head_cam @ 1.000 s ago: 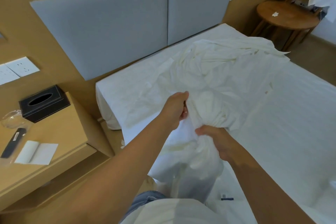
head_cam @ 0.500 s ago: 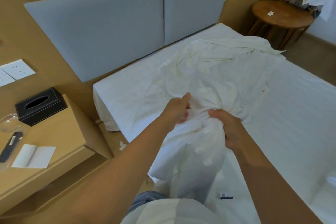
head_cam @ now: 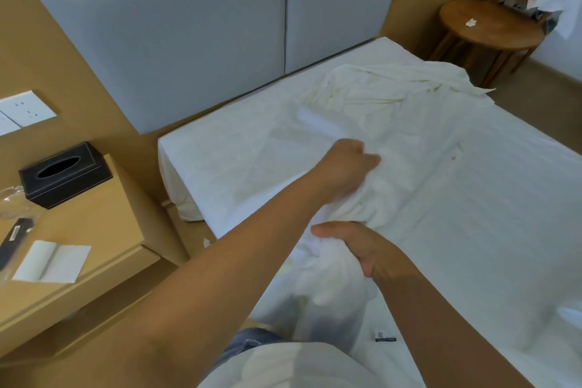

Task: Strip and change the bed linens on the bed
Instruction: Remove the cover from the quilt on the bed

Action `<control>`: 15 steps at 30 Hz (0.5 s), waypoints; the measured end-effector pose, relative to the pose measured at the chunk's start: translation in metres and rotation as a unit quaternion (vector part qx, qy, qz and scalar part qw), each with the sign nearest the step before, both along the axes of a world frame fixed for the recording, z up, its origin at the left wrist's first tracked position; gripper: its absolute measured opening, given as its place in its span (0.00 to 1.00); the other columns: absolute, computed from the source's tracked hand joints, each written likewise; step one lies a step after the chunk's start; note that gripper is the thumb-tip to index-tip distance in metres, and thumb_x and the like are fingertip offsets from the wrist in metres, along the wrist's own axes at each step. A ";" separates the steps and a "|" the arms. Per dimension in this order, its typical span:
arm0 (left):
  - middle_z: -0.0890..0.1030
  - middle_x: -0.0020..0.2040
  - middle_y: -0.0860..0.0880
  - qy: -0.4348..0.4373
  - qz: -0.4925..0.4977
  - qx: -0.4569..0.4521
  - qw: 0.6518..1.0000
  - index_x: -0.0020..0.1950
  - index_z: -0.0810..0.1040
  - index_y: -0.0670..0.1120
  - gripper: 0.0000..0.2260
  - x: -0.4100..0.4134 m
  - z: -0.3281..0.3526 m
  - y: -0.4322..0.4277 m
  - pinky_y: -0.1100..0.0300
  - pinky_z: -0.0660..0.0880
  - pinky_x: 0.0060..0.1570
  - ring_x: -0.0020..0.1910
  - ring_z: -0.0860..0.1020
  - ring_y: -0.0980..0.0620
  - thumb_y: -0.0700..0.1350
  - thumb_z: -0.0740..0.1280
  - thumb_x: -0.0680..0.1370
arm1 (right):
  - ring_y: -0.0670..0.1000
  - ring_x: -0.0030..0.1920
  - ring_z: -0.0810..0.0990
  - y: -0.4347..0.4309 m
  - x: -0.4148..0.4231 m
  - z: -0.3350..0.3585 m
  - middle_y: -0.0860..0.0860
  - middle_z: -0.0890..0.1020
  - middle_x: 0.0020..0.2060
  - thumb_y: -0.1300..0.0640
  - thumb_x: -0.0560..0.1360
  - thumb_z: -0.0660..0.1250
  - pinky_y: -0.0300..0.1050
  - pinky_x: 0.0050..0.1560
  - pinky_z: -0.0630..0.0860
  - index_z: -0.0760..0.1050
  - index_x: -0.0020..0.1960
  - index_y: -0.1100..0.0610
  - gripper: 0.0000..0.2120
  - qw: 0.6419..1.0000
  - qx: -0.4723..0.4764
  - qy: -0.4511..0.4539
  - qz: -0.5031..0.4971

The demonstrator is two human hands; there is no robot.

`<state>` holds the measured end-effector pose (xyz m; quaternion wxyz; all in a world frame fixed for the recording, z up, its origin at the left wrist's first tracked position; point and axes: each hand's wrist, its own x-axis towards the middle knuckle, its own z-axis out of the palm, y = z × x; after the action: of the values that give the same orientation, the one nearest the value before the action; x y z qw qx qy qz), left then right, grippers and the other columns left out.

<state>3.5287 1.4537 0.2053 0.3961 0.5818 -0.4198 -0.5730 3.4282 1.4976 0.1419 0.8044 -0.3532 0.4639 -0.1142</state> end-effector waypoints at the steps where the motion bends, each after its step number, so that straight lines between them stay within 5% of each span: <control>1: 0.66 0.21 0.53 -0.028 -0.027 -0.006 0.999 0.29 0.61 0.47 0.20 -0.007 0.002 -0.003 0.68 0.62 0.21 0.16 0.64 0.60 0.38 0.65 0.78 | 0.54 0.44 0.85 -0.001 0.002 0.002 0.56 0.85 0.43 0.56 0.56 0.80 0.45 0.41 0.79 0.84 0.44 0.57 0.17 1.000 -0.009 0.002 0.010; 3: 0.65 0.22 0.51 -0.033 -0.030 0.005 0.999 0.30 0.60 0.47 0.20 -0.007 0.006 -0.009 0.68 0.64 0.20 0.16 0.65 0.59 0.38 0.65 0.78 | 0.55 0.49 0.84 -0.007 0.001 0.004 0.57 0.84 0.47 0.56 0.58 0.77 0.48 0.47 0.79 0.83 0.49 0.58 0.19 0.999 -0.035 -0.007 -0.009; 7: 0.77 0.35 0.47 -0.040 0.040 0.027 0.998 0.39 0.75 0.42 0.14 0.020 -0.004 -0.009 0.65 0.74 0.32 0.32 0.76 0.54 0.50 0.66 0.78 | 0.53 0.41 0.84 -0.012 -0.013 0.003 0.56 0.84 0.41 0.63 0.60 0.74 0.47 0.41 0.80 0.84 0.40 0.57 0.08 0.991 -0.068 -0.067 -0.095; 11: 0.80 0.44 0.48 -0.105 -0.050 0.174 0.978 0.49 0.79 0.41 0.32 0.039 -0.038 0.023 0.59 0.72 0.44 0.43 0.77 0.49 0.71 0.62 0.70 | 0.54 0.41 0.84 -0.016 -0.025 0.001 0.58 0.84 0.41 0.59 0.62 0.69 0.47 0.44 0.81 0.81 0.47 0.62 0.14 0.988 -0.061 -0.084 -0.117; 13: 0.76 0.39 0.45 -0.126 -0.103 0.222 0.961 0.44 0.77 0.42 0.28 0.041 -0.050 0.029 0.58 0.70 0.44 0.39 0.73 0.48 0.68 0.65 0.67 | 0.52 0.42 0.84 -0.015 -0.022 0.002 0.56 0.85 0.41 0.57 0.62 0.69 0.43 0.41 0.80 0.80 0.48 0.61 0.16 0.989 -0.075 -0.056 -0.110; 15: 0.70 0.33 0.45 -0.161 -0.134 0.220 0.953 0.34 0.69 0.44 0.12 0.040 -0.049 0.031 0.60 0.66 0.36 0.32 0.67 0.48 0.51 0.65 0.71 | 0.54 0.48 0.83 -0.012 -0.016 0.001 0.57 0.84 0.46 0.54 0.61 0.69 0.44 0.46 0.79 0.79 0.52 0.63 0.22 0.991 -0.085 -0.030 -0.095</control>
<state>3.5689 1.4845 0.1558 0.1050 0.6776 -0.4152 -0.5979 3.4122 1.4857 0.1432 0.7709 -0.3709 0.4594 -0.2391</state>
